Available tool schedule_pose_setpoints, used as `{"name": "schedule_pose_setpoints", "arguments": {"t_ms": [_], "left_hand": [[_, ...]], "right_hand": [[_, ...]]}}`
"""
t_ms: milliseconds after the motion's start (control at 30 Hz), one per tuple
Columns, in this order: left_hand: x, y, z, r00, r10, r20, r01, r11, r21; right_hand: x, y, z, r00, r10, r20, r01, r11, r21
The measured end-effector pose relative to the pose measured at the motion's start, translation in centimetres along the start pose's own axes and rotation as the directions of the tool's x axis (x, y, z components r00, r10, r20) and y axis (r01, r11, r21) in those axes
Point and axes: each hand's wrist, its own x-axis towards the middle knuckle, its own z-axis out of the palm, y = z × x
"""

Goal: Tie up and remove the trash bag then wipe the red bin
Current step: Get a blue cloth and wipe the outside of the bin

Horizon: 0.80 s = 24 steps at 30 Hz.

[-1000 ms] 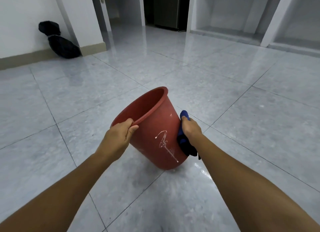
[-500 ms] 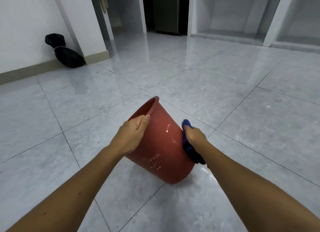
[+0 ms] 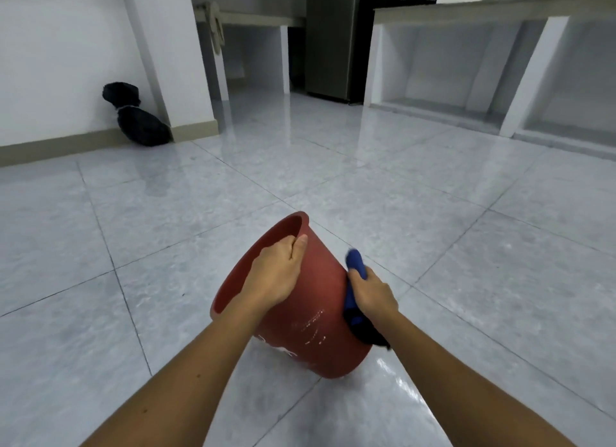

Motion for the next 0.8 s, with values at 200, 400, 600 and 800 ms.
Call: {"name": "schedule_pose_setpoints", "arguments": {"t_ms": [200, 400, 600, 800], "left_hand": [[-0.3, -0.2, -0.2, 0.999, -0.018, 0.028, 0.018, 1.0, -0.023], [0.8, -0.3, 0.0, 0.997, -0.071, -0.026, 0.066, 0.984, -0.166], [-3.8, -7.7, -2.5, 0.96, 0.201, 0.197, -0.226, 0.967, 0.115], [-3.6, -7.5, -1.7, 0.958, 0.22, 0.184, -0.244, 0.962, 0.123]], "right_hand": [[-0.4, -3.1, -0.1, 0.976, -0.218, 0.007, 0.218, 0.975, -0.05], [-0.8, -4.4, 0.5, 0.952, -0.305, 0.018, 0.303, 0.951, 0.056], [1.3, 0.9, -1.2, 0.998, 0.029, -0.05, -0.03, 0.999, -0.021], [0.5, -3.2, -0.6, 0.978, -0.196, -0.066, 0.195, 0.981, -0.021]]}}
